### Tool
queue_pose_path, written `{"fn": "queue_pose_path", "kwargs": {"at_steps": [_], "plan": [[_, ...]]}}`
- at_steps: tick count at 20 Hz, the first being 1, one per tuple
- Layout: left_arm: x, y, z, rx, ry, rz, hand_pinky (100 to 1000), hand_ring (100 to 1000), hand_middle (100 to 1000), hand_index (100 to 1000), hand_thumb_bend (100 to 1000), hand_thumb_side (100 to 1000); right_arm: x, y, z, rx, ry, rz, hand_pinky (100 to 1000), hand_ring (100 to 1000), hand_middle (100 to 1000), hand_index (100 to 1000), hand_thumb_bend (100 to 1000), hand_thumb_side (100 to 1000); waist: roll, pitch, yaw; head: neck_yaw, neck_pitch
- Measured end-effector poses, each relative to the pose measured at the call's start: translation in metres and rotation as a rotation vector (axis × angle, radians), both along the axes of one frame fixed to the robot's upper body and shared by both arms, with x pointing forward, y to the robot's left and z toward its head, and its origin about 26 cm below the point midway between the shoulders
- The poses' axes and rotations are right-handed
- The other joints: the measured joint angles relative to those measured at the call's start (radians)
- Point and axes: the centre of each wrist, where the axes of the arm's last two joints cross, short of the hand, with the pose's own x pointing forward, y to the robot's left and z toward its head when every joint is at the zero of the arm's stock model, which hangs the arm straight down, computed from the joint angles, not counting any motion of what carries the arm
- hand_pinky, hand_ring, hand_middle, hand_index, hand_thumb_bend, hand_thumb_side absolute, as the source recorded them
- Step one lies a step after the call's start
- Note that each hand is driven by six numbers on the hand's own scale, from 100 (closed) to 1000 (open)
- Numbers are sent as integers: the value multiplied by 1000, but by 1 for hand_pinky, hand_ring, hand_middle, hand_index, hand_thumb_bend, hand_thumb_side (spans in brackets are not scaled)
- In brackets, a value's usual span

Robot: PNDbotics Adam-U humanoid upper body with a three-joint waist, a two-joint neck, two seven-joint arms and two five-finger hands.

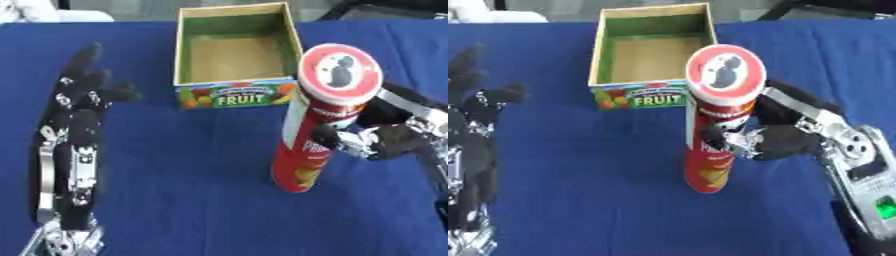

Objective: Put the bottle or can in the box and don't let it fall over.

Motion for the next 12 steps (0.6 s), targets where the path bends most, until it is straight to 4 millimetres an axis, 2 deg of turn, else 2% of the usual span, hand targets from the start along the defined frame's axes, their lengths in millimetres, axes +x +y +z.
{"fn": "queue_pose_path", "kwargs": {"at_steps": [12], "plan": [[1,3,1,-13,-5,18,798,618,884,773,100,672,1,2,5,13,13,20,1000,1000,1000,1000,371,404,2,4,6,-1,-8]]}}
